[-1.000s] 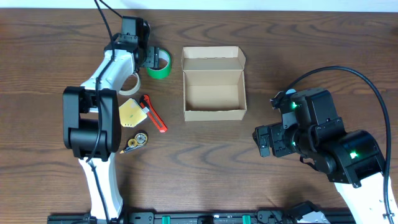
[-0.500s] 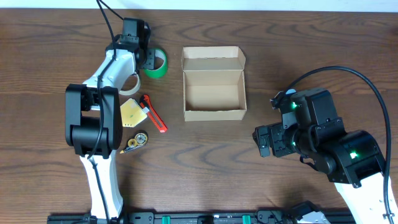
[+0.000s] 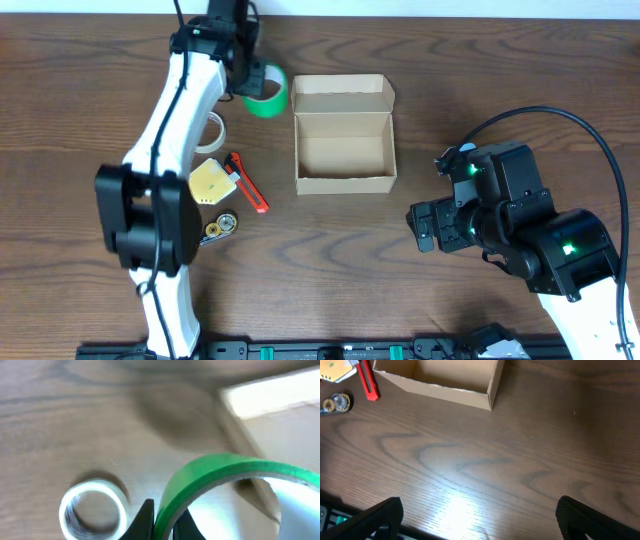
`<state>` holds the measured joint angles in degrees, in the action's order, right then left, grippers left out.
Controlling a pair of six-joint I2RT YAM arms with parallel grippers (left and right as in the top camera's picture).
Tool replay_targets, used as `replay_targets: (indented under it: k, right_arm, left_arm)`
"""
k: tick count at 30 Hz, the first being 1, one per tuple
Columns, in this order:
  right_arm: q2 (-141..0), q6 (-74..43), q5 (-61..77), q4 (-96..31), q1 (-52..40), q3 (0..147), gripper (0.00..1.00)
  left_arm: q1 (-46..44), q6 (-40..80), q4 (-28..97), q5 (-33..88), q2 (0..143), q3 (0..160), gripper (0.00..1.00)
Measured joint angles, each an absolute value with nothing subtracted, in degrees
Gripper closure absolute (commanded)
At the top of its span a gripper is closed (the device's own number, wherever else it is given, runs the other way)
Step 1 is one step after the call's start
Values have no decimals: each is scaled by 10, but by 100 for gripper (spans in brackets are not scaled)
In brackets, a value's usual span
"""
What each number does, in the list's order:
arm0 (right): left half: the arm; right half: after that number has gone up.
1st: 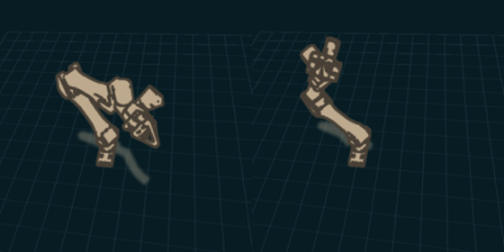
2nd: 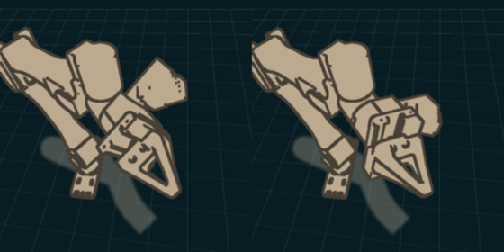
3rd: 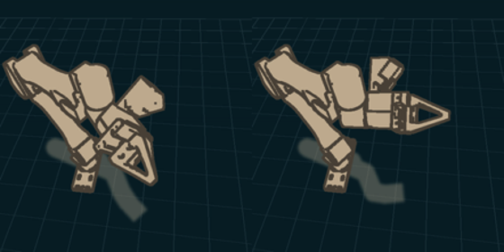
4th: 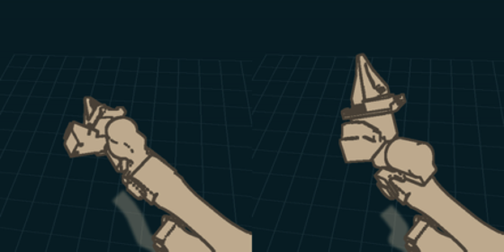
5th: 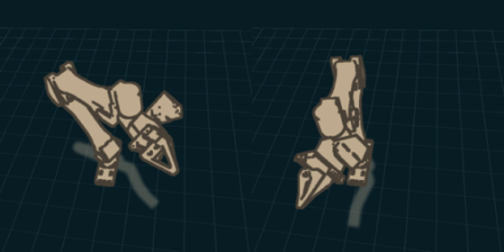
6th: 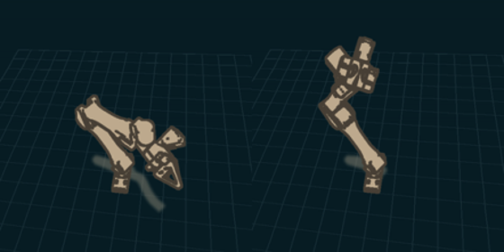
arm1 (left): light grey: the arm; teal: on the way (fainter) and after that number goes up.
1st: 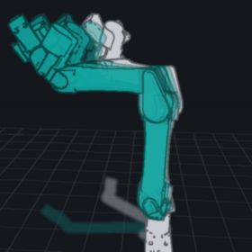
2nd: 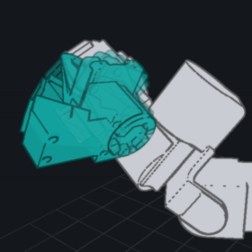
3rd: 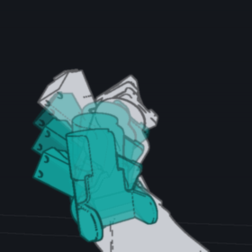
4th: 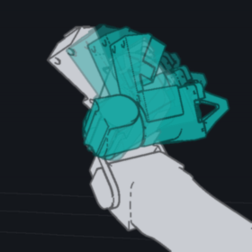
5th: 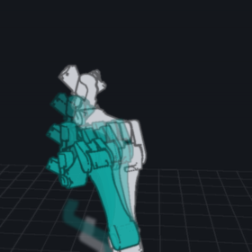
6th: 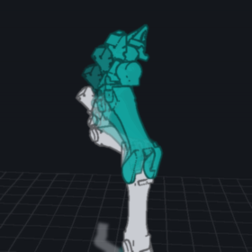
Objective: Pack container
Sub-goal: 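Carry the green tape into the box and release it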
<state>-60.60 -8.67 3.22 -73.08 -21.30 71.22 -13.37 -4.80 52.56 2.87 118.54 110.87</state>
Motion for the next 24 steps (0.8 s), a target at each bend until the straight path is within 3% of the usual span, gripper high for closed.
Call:
replay_targets:
  k: [12, 24]
  right_arm:
    - [-606, -87, 32, -731, -213, 712, 1]
    - [-606, -87, 32, -730, -213, 712, 1]
  left_arm:
    - [-254, -50, 628, 45, 1124, 1116, 94]
    - [-307, -50, 526, 36, 1125, 986, 95]
